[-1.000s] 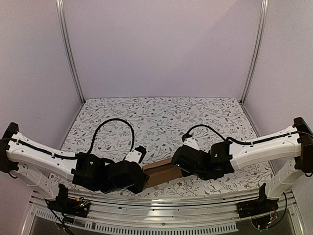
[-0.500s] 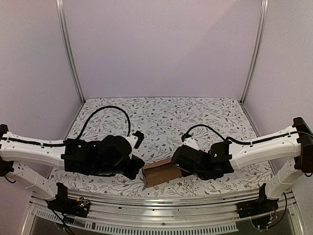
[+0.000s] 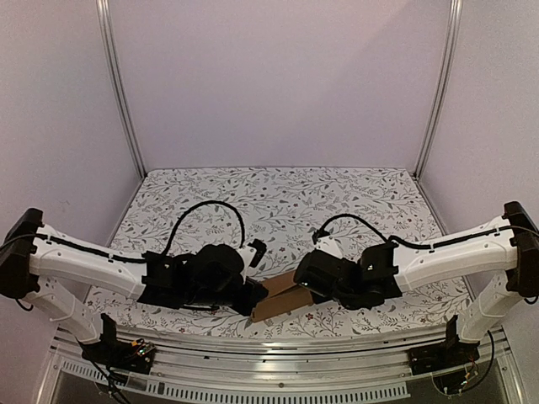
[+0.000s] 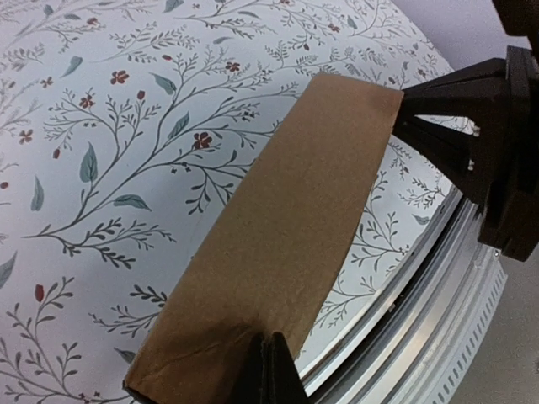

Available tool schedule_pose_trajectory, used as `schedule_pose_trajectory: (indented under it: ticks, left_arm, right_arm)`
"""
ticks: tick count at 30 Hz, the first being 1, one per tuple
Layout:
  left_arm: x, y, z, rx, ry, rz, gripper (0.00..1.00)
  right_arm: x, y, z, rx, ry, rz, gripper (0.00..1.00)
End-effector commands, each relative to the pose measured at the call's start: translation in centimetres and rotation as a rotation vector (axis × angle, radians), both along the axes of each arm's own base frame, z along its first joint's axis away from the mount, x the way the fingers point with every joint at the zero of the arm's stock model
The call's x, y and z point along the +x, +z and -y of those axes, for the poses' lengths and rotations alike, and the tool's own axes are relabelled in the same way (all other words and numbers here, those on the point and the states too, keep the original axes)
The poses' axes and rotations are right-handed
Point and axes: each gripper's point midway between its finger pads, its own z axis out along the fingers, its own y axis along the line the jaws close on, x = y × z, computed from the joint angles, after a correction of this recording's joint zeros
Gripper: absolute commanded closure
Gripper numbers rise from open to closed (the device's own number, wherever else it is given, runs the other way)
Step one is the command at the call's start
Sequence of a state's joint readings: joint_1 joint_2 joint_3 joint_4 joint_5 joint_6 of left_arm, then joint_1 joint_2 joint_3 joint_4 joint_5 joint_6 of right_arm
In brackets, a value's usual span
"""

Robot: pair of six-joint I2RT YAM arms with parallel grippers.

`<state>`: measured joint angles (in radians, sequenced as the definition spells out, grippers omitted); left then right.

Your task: Fold the paper box

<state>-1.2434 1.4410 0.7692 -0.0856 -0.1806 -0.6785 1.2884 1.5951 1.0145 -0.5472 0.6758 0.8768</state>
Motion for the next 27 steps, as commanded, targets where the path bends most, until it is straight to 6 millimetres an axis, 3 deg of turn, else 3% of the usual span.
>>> schedule_pose_trajectory:
  ticks: [1,5,8,18,21,23,27]
  left_arm:
    - [-2.1,-4.9,-1.2,0.047,-0.016,-0.119,1.00]
    - [-2.3,-6.2,-1.9,0.039,0.008,-0.132,1.00]
    - [-2.1,-6.4,-2.2,0.050,0.020,-0.123,1.00]
    - [-1.4,-6.5,-2.1,0.066,0.033,-0.094,1.00]
    - [-1.4,-6.7,-1.9,0.073,0.025,-0.094,1.00]
    - [-1.5,-6.7,-1.9,0.073,0.023,-0.097,1.00]
    - [-1.5,-6.7,-2.0,0.073,0.022,-0.096,1.00]
  right_arm:
    - [-0.4,-1.9,0.0,-0.034,0.012,-0.045,1.00]
    - [-0.5,-1.9,-0.2,-0.034,0.017,-0.051,0.99]
    - [-0.6,-1.5,-0.2,-0.026,0.026,-0.051,0.75]
    - [-2.7,3.7,-1.5,0.037,0.227,-0.113,0.51]
    - [-3.0,5.9,-2.1,0.074,0.273,-0.107,0.52]
    - [-2.7,7.8,-2.3,0.105,0.273,-0.073,0.59]
    - [-0.9,9.5,-1.9,0.130,0.220,-0.014,0.98]
